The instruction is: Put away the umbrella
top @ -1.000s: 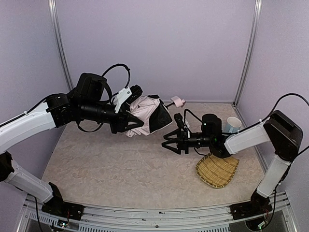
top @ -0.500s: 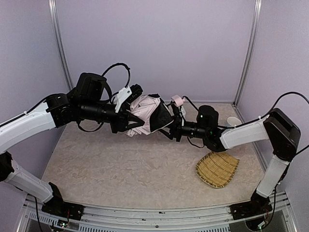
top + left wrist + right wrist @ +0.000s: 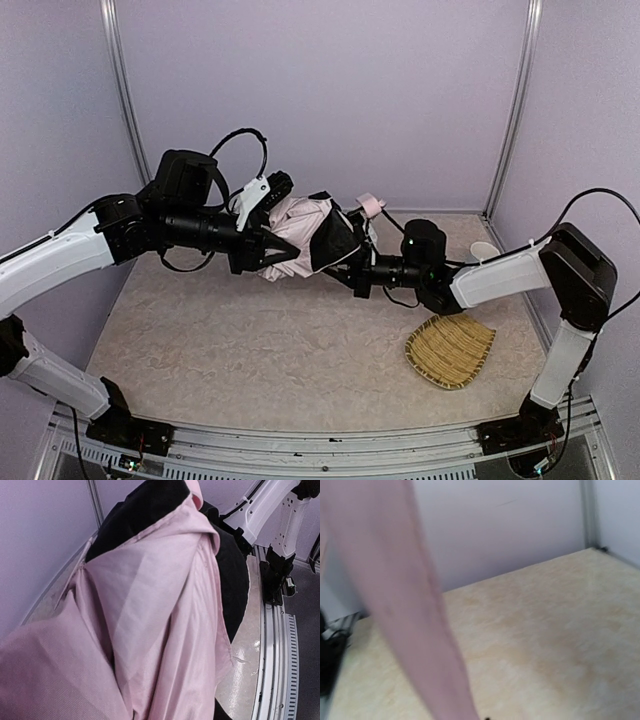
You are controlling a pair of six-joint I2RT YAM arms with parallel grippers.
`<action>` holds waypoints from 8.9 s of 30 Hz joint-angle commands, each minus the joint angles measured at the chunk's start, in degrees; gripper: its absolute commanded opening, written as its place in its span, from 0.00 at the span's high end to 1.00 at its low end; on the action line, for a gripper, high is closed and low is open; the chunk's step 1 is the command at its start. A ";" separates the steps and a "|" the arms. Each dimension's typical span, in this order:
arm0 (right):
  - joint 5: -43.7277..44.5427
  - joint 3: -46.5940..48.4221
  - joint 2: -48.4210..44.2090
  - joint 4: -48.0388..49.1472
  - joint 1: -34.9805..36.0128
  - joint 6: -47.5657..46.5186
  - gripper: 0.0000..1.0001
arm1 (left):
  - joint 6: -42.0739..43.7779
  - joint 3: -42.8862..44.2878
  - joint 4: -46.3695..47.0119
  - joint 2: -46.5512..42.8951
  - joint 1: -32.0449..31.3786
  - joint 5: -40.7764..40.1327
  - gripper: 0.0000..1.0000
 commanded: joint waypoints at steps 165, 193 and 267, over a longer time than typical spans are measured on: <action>26.79 -0.16 4.15 -47.10 10.47 -57.06 0.83 | 6.54 -14.17 21.94 34.45 2.45 10.45 0.57; 0.76 18.42 19.66 -76.68 4.36 -47.46 0.90 | 31.23 -39.06 50.97 18.69 -7.70 -17.82 0.06; 31.00 -1.56 -3.80 -58.30 16.39 5.43 1.00 | -5.73 -21.06 32.84 38.10 -9.03 -37.36 1.00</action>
